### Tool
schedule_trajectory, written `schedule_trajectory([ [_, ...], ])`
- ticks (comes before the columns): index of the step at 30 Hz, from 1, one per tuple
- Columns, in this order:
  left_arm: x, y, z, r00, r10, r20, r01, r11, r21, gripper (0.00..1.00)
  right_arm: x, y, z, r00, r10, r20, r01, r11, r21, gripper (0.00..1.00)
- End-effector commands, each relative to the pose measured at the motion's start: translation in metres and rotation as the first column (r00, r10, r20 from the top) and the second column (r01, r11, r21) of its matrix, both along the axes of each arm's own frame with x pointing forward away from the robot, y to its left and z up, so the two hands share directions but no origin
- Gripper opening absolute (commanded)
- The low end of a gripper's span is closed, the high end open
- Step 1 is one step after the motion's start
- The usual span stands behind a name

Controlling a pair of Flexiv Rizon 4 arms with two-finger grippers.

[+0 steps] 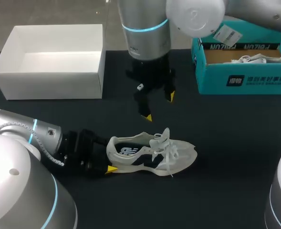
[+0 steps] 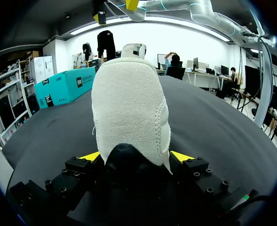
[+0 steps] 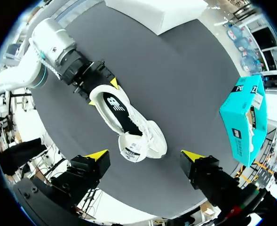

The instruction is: Take the shoe out of the shoebox, open the shoe tongue, remove and reinsert the insole, then place the shoe into the shoebox

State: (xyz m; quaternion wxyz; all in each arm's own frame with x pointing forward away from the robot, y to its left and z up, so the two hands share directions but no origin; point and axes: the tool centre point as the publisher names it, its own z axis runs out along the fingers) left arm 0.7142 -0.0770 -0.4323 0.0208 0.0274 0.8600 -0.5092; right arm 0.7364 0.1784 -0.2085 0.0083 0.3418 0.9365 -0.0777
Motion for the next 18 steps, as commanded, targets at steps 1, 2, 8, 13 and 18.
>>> schedule_trajectory([
  [1, -0.003, 0.0, -0.007, 1.0, -0.001, -0.001, 0.001, 1.0, 0.002, 0.0, -0.002, 0.003, 0.001, 0.845, 0.526, 0.092, -0.52, 0.85, -0.085, 1.0],
  [2, -0.003, 0.0, -0.007, 1.0, -0.001, -0.001, 0.001, 1.0, 0.002, 0.0, -0.002, 0.003, 0.001, 0.845, 0.526, 0.092, -0.52, 0.85, -0.085, 1.0],
  [8, -0.003, 0.0, -0.007, 1.0, -0.001, -0.001, 0.001, 1.0, 0.002, 0.0, 0.006, 0.005, -0.012, 0.691, 0.681, 0.243, -0.714, 0.694, 0.086, 1.0],
  [13, -0.003, 0.0, -0.007, 1.0, -0.001, -0.001, 0.001, 1.0, 0.002, 0.0, 0.006, 0.012, -0.018, 0.639, 0.689, 0.343, -0.764, 0.618, 0.183, 1.0],
  [18, -0.003, 0.0, -0.007, 1.0, -0.001, -0.001, 0.001, 1.0, 0.002, 0.0, 0.006, 0.012, -0.018, 0.639, 0.689, 0.343, -0.764, 0.618, 0.183, 1.0],
])
